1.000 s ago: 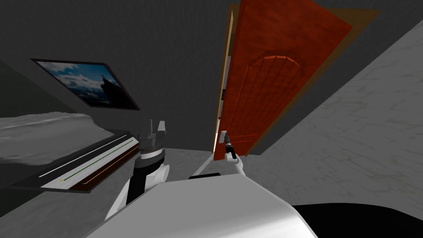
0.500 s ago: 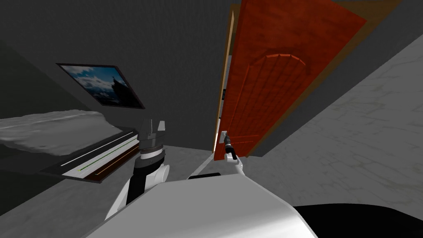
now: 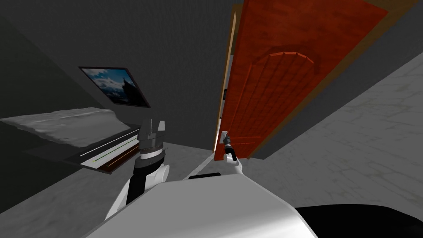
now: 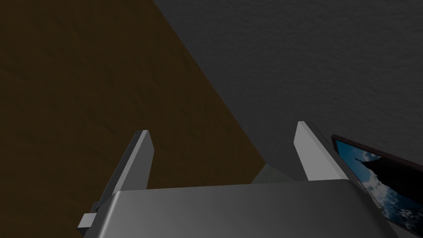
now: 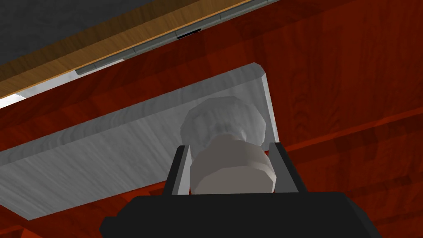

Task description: Pull the door open

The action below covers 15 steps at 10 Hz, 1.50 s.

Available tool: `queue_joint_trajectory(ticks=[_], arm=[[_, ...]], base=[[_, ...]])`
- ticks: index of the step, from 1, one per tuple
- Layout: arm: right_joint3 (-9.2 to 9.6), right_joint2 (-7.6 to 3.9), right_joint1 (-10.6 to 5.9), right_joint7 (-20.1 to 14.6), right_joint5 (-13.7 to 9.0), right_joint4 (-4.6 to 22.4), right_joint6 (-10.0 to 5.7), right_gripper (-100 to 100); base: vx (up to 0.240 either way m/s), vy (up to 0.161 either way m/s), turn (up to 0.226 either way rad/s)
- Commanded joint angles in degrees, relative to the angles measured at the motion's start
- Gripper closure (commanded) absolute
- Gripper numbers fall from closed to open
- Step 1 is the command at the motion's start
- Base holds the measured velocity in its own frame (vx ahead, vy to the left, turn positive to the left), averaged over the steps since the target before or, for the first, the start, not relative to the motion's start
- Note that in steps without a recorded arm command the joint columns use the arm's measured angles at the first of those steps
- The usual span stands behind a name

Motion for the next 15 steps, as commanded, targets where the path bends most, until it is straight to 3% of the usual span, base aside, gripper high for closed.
queue_joint_trajectory(ticks=[1,2,3,5,6,7,8,9,10,12,13,15], arm=[[1.02,0.40,-0.13,-2.3,-1.9,-0.7,-0.42,100],[1.74,0.44,0.31,-4.1,-4.1,-1.3,-0.47,100],[1.74,0.44,0.31,-4.7,-4.4,-1.3,-0.47,100],[3.13,0.57,1.15,-8.5,-8.5,-2.4,-0.56,100],[3.13,0.57,1.15,-9.4,-9.2,-2.4,-0.56,100],[3.81,0.64,1.56,-11.2,-11.5,-3.0,-0.61,100],[3.81,0.64,1.56,-11.8,-11.5,-3.0,-0.61,100],[4.45,0.73,1.95,-14.0,-13.7,-3.5,-0.65,100],[4.45,0.73,1.95,-14.2,-13.7,-3.5,-0.65,100],[5.71,0.91,2.70,-17.9,-17.7,-4.5,-0.73,100],[5.71,0.91,2.70,-18.9,-18.0,-4.5,-0.73,100],[6.82,1.12,3.37,-22.5,-21.8,-5.4,-0.81,100]], base=[[-0.022,-0.054,0.078],[-0.015,-0.051,0.112],[-0.016,-0.038,0.061],[-0.017,-0.055,0.107],[-0.023,-0.060,0.069],[-0.020,-0.052,0.067],[-0.013,-0.039,0.060],[-0.007,-0.048,0.105],[-0.007,-0.043,0.044],[-0.013,-0.060,0.100],[-0.010,-0.059,0.063],[-0.006,-0.068,0.089]])
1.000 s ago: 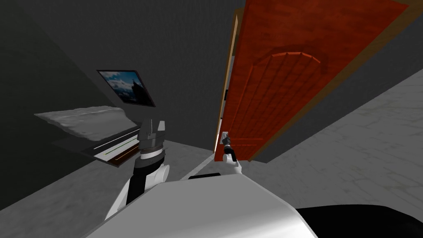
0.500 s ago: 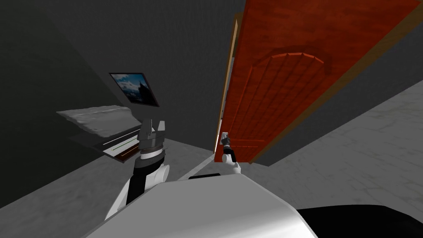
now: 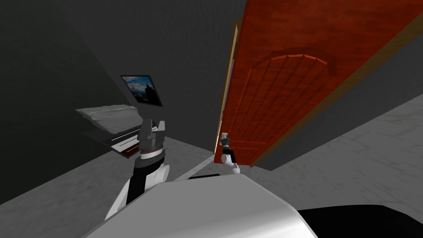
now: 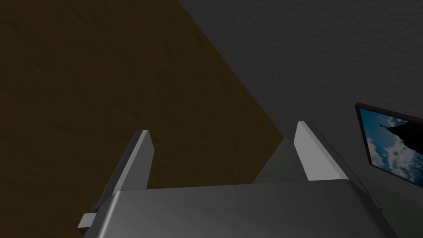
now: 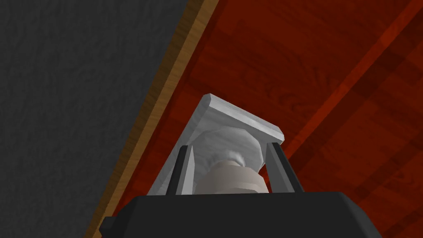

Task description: Pull the door open

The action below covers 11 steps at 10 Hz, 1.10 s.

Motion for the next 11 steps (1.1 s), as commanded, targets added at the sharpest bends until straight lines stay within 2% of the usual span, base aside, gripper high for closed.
queue_joint_trajectory(ticks=[1,2,3,5,6,8,11], arm=[[0.54,0.30,0.42,-2.1,-1.2,-0.5,0.33,100],[1.08,0.41,0.74,-4.1,-3.0,-0.9,0.29,100],[1.08,0.41,0.74,-4.4,-3.0,-0.9,0.29,100],[2.00,0.63,1.29,-8.0,-6.1,-1.6,0.23,100],[2.00,0.63,1.29,-8.6,-6.1,-1.6,0.23,100],[2.81,0.84,1.77,-12.0,-8.9,-2.2,0.18,100],[3.66,1.10,2.28,-16.3,-11.8,-2.9,0.12,100]], base=[[-0.010,-0.056,0.063],[-0.011,-0.048,0.059],[-0.007,-0.039,0.033],[-0.003,-0.059,0.078],[-0.008,-0.057,0.047],[-0.010,-0.057,0.065],[-0.003,-0.067,0.065]])
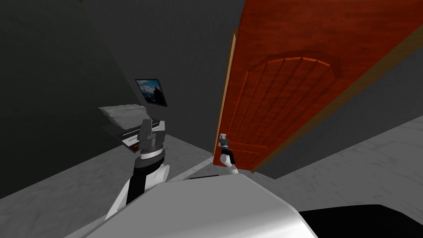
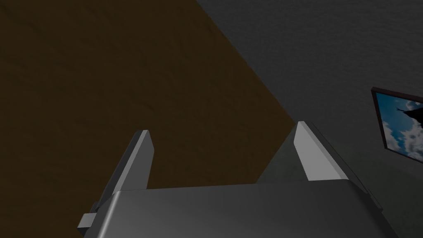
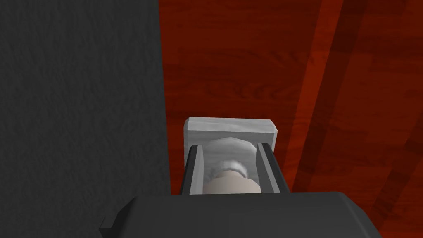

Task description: Pull the door open

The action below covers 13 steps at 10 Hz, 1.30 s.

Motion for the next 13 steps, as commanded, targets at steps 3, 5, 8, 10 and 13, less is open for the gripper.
queue_joint_trajectory(ticks=[3,5,8,10,13], arm=[[0.47,0.42,0.82,-1.7,-1.5,-1.2,0.15,100],[0.41,-2.68,0.96,-4.6,-2.3,-0.8,0.01,100],[0.30,-5.70,1.14,-7.3,-3.0,-0.1,-0.20,100],[0.21,-8.38,1.30,-9.7,-3.6,0.5,-0.39,100],[0.11,-11.20,1.47,-12.2,-4.3,1.2,-0.59,100]], base=[[-0.003,-0.047,0.043],[-0.077,0.109,0.173],[-0.108,0.093,0.154],[-0.102,0.099,0.164],[-0.073,0.049,0.093]])
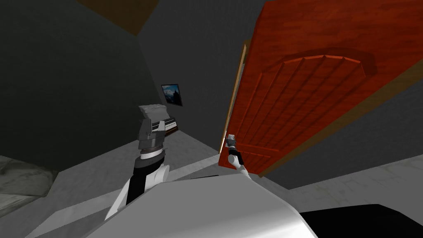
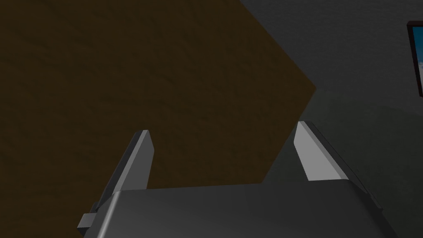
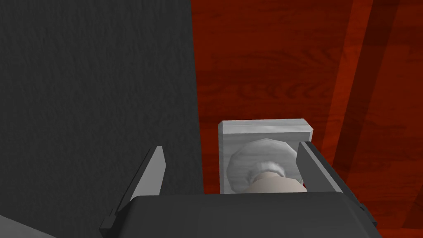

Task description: Pull the door open

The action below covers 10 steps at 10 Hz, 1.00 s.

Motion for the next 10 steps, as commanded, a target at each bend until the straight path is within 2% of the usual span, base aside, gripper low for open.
queue_joint_trajectory(ticks=[1,5,6,7,9,10], arm=[[1.33,-1.10,0.49,-2.2,-0.4,1.1,0.75,100],[1.20,-4.86,0.72,-5.6,-1.3,2.0,0.48,100],[1.13,-6.63,0.83,-7.2,-1.8,2.4,0.36,100],[1.10,-7.48,0.88,-8.0,-2.0,2.6,0.30,100],[1.00,-10.42,1.06,-10.6,-2.7,3.3,0.09,100],[0.97,-11.02,1.09,-11.2,-2.8,3.5,0.05,100]], base=[[-0.106,0.038,0.135],[-0.103,0.011,0.106],[-0.136,0.009,0.153],[-0.146,-0.010,0.138],[-0.164,-0.030,0.124],[-0.157,-0.043,0.054]])
